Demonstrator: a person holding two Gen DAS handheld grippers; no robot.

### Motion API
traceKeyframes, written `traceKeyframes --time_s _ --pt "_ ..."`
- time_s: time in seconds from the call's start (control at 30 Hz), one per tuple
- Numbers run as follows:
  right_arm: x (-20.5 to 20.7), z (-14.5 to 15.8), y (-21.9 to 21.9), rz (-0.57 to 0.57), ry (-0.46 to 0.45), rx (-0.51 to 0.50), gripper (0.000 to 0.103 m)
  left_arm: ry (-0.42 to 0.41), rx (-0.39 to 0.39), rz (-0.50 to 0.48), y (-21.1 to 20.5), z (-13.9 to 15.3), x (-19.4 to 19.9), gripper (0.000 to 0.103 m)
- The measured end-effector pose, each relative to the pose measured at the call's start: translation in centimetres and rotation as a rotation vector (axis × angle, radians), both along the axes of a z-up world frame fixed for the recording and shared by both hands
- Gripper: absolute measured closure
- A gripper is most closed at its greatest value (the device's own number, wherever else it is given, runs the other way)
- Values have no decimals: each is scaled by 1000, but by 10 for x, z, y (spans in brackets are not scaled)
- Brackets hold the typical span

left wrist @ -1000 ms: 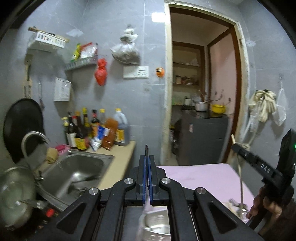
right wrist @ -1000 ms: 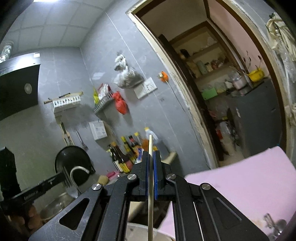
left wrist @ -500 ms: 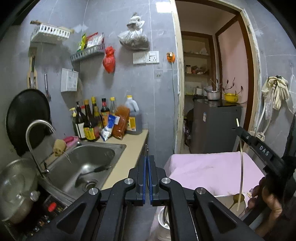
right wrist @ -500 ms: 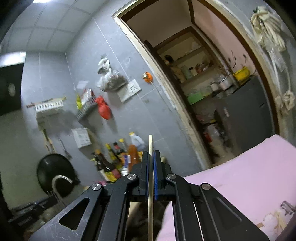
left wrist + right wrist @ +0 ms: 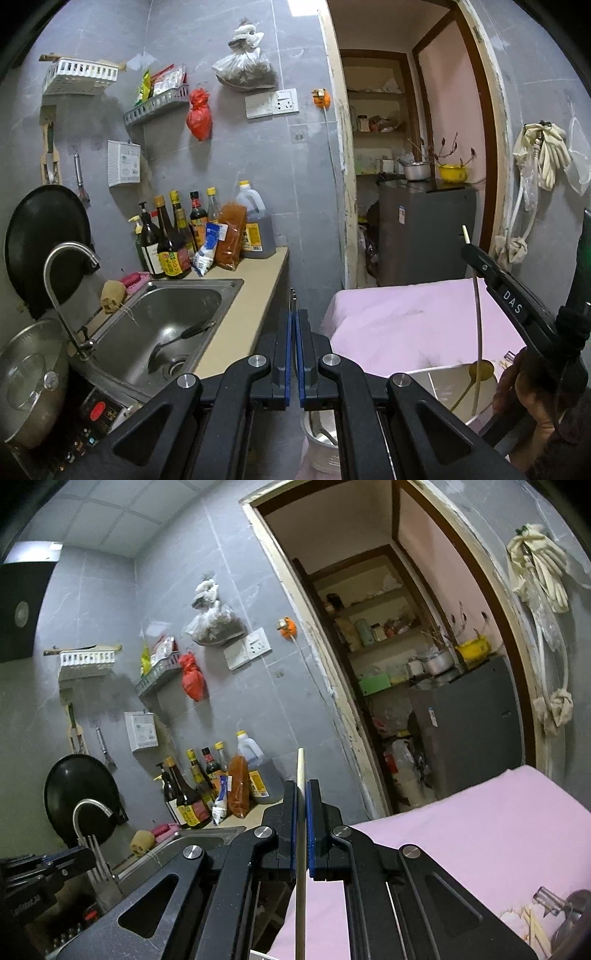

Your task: Organize utensils

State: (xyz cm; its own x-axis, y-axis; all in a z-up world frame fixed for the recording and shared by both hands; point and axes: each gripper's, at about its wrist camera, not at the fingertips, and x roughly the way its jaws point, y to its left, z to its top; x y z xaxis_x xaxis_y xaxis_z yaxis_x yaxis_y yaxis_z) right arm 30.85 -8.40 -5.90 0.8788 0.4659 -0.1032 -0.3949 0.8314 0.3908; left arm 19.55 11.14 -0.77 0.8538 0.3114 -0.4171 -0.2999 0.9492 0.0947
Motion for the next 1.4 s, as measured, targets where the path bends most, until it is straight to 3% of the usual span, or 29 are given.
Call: traceKeyframes --time_s 0.23,0.6,0.97,1.07,1.13,1.23,1.3,1.37,1.4 --pt "-7 -1 -6 -45 -23 15 99 23 -6 -20 -5 -5 -3 100" --pt "-18 -9 -21 -14 39 20 99 45 -25 -34 -10 -8 -7 100" --pt "-39 -8 -20 70 58 -77 99 67 -69 -51 -10 -12 -13 99" --pt "-44 -8 -20 104 84 -109 88 78 -122 -63 -6 -15 -14 97" --pt "-47 -8 -22 118 103 -116 66 81 -181 -81 -2 -17 -16 96" --pt "-52 -5 -26 131 118 -134 64 68 -260 -92 5 -18 -19 95" --pt "-56 1 -32 131 125 -143 64 43 -287 -91 6 -16 -22 88" --pt "-60 10 -40 119 119 -149 62 18 -310 -97 7 -12 -24 63" --pt "-62 16 -45 108 112 -157 56 -3 -320 -97 7 -10 -26 57"
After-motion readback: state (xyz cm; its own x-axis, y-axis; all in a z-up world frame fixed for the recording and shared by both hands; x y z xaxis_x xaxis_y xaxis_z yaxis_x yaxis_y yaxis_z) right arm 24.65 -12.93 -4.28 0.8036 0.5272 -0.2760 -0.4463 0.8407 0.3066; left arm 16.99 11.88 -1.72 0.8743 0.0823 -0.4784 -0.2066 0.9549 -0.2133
